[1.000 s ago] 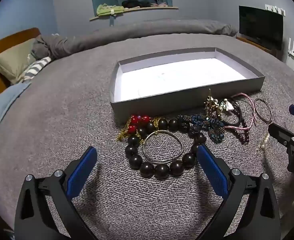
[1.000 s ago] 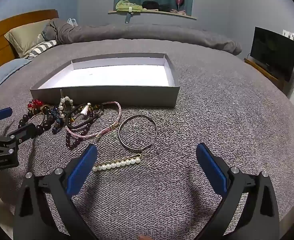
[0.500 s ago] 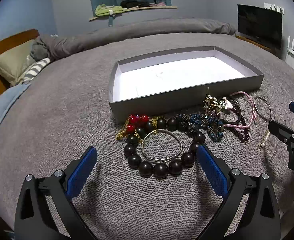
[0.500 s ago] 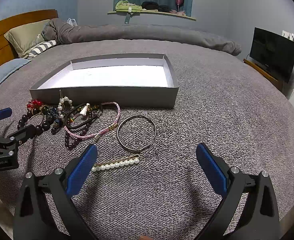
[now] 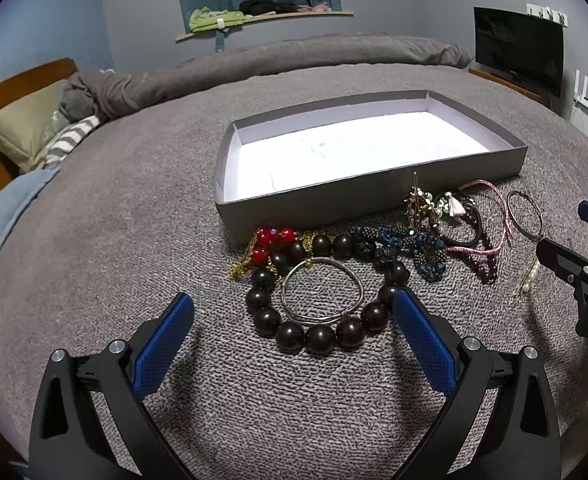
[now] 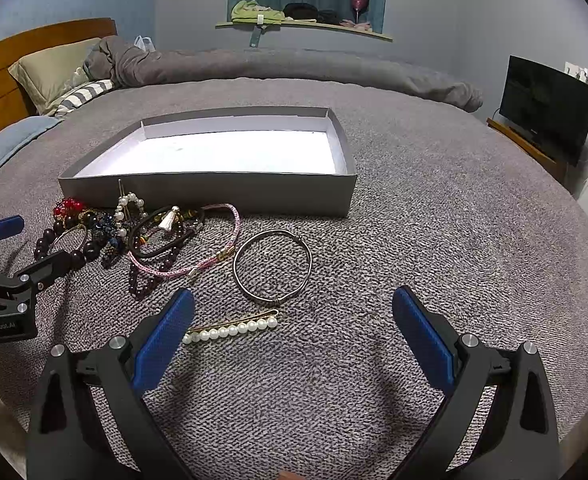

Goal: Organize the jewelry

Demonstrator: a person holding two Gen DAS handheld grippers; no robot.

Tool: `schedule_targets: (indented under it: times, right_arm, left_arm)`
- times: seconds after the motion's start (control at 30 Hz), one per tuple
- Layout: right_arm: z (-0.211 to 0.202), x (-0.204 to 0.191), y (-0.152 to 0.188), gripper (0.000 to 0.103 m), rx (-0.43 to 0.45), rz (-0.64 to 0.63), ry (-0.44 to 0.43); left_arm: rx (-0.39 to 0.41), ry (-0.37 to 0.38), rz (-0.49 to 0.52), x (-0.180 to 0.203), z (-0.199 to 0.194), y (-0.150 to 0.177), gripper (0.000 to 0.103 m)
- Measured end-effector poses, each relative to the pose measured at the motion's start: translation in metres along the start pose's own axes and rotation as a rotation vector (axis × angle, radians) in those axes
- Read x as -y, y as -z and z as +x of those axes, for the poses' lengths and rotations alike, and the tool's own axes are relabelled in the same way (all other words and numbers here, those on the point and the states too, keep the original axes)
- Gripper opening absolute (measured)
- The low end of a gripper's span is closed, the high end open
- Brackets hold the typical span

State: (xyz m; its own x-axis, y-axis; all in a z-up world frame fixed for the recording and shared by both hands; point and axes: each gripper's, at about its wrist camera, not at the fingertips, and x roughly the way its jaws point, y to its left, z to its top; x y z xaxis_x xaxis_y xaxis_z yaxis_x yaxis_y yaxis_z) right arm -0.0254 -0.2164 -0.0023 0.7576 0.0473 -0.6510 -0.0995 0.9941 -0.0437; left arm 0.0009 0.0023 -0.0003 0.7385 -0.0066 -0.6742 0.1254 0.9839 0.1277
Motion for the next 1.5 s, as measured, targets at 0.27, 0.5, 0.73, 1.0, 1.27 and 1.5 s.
schedule_targets:
  times: [0.27, 0.5, 0.73, 1.0, 1.27, 1.5]
  right_arm:
    - [0.0006, 0.0015, -0.0001, 0.098, -0.001, -0.002, 0.003]
    - [0.0009, 0.0005, -0.0008, 0.098, -0.004, -0.002, 0.002]
    - [0.0011, 0.0006, -0.0004, 0.098, -0.004, -0.003, 0.002]
    - [0.0018, -0.0004, -0.0011, 0.098, -0.007, -0.007, 0.001]
    - [0.0029, -0.0020, -0.0006, 0.098, -0.008, -0.009, 0.000]
    - [0.0037, -0.0028, 0.0000, 0.098, -0.010, -0.009, -0.001]
  left_arm:
    - [-0.002, 0.000, 0.001, 0.0010, 0.0006, 0.0005, 0.101]
    - [-0.002, -0.001, 0.002, 0.0018, 0.0004, -0.0001, 0.101]
    - [-0.003, -0.001, 0.002, 0.0028, 0.0008, 0.0004, 0.101]
    - [-0.005, -0.001, 0.003, 0.0033, 0.0010, 0.0003, 0.101]
    - [-0.006, -0.001, 0.004, 0.0041, 0.0017, 0.0004, 0.101]
    - [-0.006, 0.000, 0.004, 0.0043, 0.0018, 0.0003, 0.101]
